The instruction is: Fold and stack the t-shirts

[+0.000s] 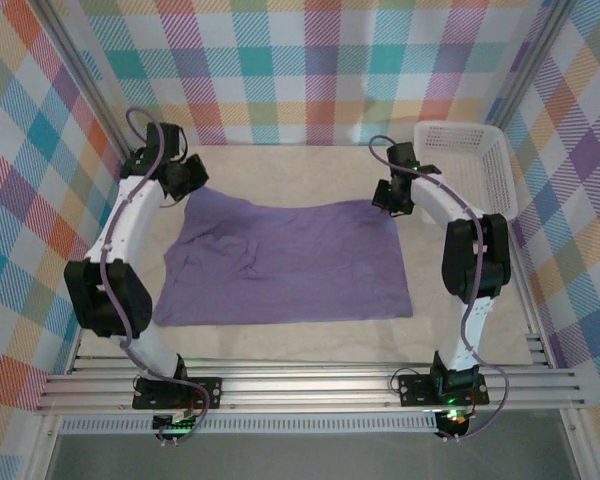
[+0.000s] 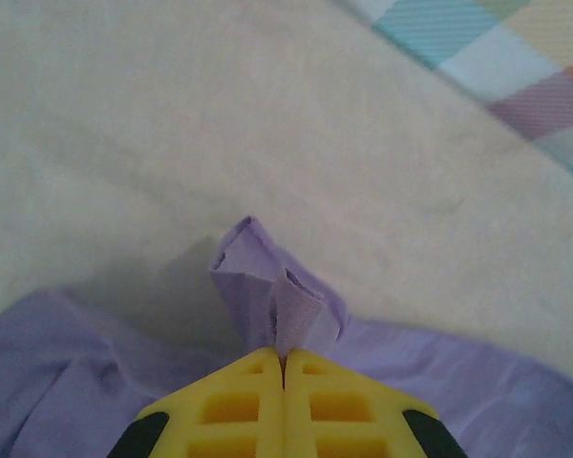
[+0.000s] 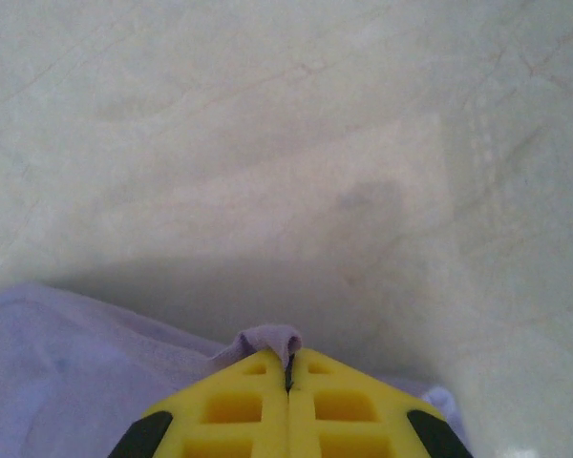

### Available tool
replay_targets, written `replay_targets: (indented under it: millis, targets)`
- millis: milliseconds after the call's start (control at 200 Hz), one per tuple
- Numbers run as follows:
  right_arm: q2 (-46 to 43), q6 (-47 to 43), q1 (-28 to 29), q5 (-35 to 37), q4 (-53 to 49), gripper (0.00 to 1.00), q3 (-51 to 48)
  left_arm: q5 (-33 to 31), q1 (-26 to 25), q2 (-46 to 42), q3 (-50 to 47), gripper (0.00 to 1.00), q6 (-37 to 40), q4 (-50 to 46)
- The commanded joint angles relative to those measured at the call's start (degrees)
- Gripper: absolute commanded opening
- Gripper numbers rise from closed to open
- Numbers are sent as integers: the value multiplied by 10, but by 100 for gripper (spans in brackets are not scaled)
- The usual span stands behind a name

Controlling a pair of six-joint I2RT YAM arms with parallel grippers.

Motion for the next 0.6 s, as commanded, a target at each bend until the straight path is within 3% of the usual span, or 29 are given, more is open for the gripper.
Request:
replay_targets:
  millis: [0, 295, 600]
  targets:
    - [-52, -9, 1, -25, 9, 0, -43, -23, 0, -75, -65, 0, 11, -5]
    - [-137, -3, 3, 1, 13, 0, -164, -123, 0, -267, -241, 0, -60, -10]
    - [-161, 0, 3, 46, 16, 0, -223, -180, -1, -384, -385, 0, -142, -36]
